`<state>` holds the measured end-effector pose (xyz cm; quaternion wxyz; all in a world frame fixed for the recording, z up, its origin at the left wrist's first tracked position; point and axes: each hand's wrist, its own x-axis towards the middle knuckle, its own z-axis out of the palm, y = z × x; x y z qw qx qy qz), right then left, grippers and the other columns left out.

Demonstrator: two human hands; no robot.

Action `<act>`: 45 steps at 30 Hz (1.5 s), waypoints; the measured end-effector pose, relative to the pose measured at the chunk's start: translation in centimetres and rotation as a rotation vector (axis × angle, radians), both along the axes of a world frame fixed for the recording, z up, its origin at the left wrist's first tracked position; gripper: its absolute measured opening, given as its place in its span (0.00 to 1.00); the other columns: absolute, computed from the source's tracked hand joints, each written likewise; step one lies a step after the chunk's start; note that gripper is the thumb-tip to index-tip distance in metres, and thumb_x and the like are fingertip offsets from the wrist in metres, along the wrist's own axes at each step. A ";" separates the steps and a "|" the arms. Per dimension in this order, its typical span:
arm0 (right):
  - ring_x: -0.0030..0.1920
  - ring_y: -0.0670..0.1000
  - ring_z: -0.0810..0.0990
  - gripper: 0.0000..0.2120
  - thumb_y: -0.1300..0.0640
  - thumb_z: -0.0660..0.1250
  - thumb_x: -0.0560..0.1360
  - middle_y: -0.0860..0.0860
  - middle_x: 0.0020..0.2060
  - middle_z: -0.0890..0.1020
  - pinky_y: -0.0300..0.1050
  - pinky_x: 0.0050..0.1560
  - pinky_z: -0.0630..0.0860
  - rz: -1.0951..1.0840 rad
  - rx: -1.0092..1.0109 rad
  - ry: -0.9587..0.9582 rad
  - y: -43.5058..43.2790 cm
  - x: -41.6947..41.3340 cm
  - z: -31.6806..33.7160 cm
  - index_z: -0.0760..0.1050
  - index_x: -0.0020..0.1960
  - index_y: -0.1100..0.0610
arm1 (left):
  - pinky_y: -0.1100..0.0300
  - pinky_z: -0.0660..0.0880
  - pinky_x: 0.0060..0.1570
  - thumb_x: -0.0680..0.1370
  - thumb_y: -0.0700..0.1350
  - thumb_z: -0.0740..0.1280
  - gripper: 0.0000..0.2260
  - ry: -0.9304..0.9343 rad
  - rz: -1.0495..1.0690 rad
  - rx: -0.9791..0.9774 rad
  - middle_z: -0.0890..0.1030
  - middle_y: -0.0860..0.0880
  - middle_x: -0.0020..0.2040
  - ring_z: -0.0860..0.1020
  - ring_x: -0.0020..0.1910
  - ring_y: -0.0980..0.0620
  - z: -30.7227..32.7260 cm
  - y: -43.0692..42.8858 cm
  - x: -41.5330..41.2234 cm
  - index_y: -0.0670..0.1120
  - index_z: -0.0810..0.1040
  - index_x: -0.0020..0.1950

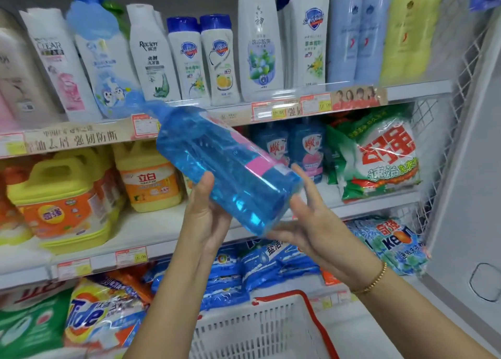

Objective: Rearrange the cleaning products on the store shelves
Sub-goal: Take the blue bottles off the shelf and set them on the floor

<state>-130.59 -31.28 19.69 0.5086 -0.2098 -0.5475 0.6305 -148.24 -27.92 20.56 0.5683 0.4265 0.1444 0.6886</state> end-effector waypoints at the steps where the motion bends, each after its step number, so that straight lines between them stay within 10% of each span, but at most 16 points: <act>1: 0.57 0.54 0.81 0.42 0.53 0.72 0.69 0.43 0.67 0.71 0.54 0.58 0.78 -0.082 0.136 -0.123 0.0 -0.1 0.2 0.52 0.73 0.34 | 0.41 0.68 0.67 0.61 0.57 0.80 0.51 -0.020 0.032 0.006 0.66 0.39 0.73 0.68 0.71 0.40 0.4 0.0 0.1 0.43 0.60 0.76; 6: 0.71 0.40 0.60 0.48 0.47 0.77 0.63 0.44 0.72 0.60 0.25 0.66 0.60 -0.700 0.684 -0.583 0.7 -0.8 -0.1 0.51 0.73 0.35 | 0.52 0.79 0.49 0.60 0.59 0.79 0.48 0.032 0.242 0.039 0.73 0.44 0.69 0.75 0.65 0.46 2.2 -0.9 0.2 0.49 0.62 0.75; 13: 0.66 0.30 0.60 0.40 0.55 0.77 0.65 0.53 0.70 0.61 0.25 0.60 0.68 -0.935 0.961 -0.618 0.9 -1.5 -1.2 0.60 0.69 0.41 | 0.48 0.79 0.48 0.64 0.51 0.79 0.43 0.151 0.266 0.082 0.75 0.47 0.66 0.77 0.63 0.45 1.9 -1.7 1.1 0.50 0.62 0.74; 20: 0.68 0.39 0.65 0.40 0.56 0.79 0.64 0.52 0.65 0.67 0.32 0.65 0.67 -0.813 0.923 -0.523 1.8 0.8 -0.6 0.65 0.71 0.45 | 0.51 0.78 0.54 0.55 0.62 0.80 0.50 0.172 0.174 0.043 0.78 0.51 0.64 0.77 0.64 0.46 2.4 -1.5 0.7 0.53 0.64 0.74; 25: 0.63 0.45 0.76 0.36 0.60 0.75 0.68 0.42 0.62 0.77 0.40 0.57 0.77 -0.408 0.464 -0.101 1.7 1.4 0.3 0.65 0.71 0.46 | 0.51 0.76 0.57 0.63 0.52 0.79 0.41 0.329 0.114 0.152 0.77 0.50 0.64 0.73 0.67 0.46 2.7 -1.1 -1.6 0.57 0.66 0.73; 32: 0.69 0.63 0.68 0.44 0.45 0.76 0.65 0.61 0.69 0.69 0.67 0.65 0.67 -0.004 0.040 0.159 2.4 0.5 -1.7 0.61 0.74 0.58 | 0.53 0.78 0.54 0.56 0.52 0.83 0.51 0.431 0.019 0.100 0.79 0.48 0.63 0.77 0.63 0.47 3.3 -1.4 -0.1 0.49 0.63 0.74; 38: 0.63 0.52 0.77 0.36 0.42 0.68 0.68 0.49 0.65 0.75 0.52 0.53 0.79 -0.187 0.235 -0.037 1.0 1.1 0.9 0.63 0.73 0.48 | 0.54 0.79 0.49 0.53 0.58 0.82 0.43 0.275 0.111 0.027 0.82 0.49 0.58 0.80 0.57 0.50 2.5 -2.5 0.3 0.46 0.75 0.63; 45: 0.69 0.45 0.66 0.45 0.44 0.78 0.60 0.49 0.69 0.63 0.51 0.67 0.70 -0.503 0.714 -0.400 1.3 -1.4 1.2 0.59 0.71 0.35 | 0.57 0.79 0.49 0.56 0.58 0.81 0.47 0.098 0.208 0.047 0.79 0.46 0.63 0.79 0.60 0.48 3.1 -2.7 0.6 0.43 0.69 0.71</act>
